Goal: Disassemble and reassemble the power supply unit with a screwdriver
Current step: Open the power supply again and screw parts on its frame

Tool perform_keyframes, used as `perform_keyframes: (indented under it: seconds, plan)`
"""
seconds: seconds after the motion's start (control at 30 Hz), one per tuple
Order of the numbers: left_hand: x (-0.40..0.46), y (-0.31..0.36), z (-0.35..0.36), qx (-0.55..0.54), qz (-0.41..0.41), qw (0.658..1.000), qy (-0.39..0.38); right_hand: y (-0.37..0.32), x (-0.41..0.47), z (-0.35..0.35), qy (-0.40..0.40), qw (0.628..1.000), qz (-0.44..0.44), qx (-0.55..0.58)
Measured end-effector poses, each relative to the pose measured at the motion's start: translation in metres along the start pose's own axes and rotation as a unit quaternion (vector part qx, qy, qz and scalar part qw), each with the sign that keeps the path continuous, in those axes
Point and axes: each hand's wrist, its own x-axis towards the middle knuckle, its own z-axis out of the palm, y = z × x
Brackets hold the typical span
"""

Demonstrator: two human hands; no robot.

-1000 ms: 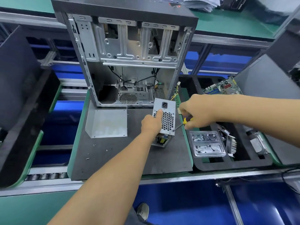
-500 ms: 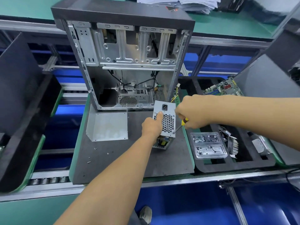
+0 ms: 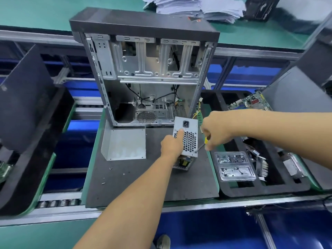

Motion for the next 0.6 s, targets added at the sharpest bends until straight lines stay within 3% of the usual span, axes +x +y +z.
perform_keyframes:
  seconds: [0.1,0.17,0.2,0.27,0.33,0.4,0.47,0.6]
  plan:
    - [-0.001,0.001,0.002,0.001,0.002,1.000,0.008,-0.002,-0.015,0.008,0.141,0.965,-0.091,-0.203]
    - [-0.001,0.001,0.003,0.003,0.004,1.000,0.008,-0.003,-0.016,0.009,0.187,0.917,-0.161,-0.314]
    - [-0.001,0.001,0.002,0.005,0.006,1.000,0.008,-0.004,-0.015,0.008,0.188,0.910,-0.174,-0.325]
    - [0.000,0.001,0.001,0.009,0.005,1.000,0.009,-0.007,-0.012,0.002,0.164,0.938,-0.145,-0.268]
    - [0.001,0.001,0.002,0.018,0.002,1.000,0.006,-0.008,-0.006,-0.007,0.075,0.989,-0.045,-0.122]
    - [0.001,0.002,0.003,0.023,0.004,1.000,0.004,-0.006,0.003,-0.015,-0.028,1.000,0.001,0.012]
    - [0.003,0.002,0.003,0.020,0.001,1.000,0.002,-0.004,0.009,-0.021,-0.083,0.995,0.000,0.047]
    - [0.003,0.003,0.000,0.007,-0.017,1.000,-0.019,-0.001,-0.001,-0.010,-0.007,1.000,0.001,0.008]
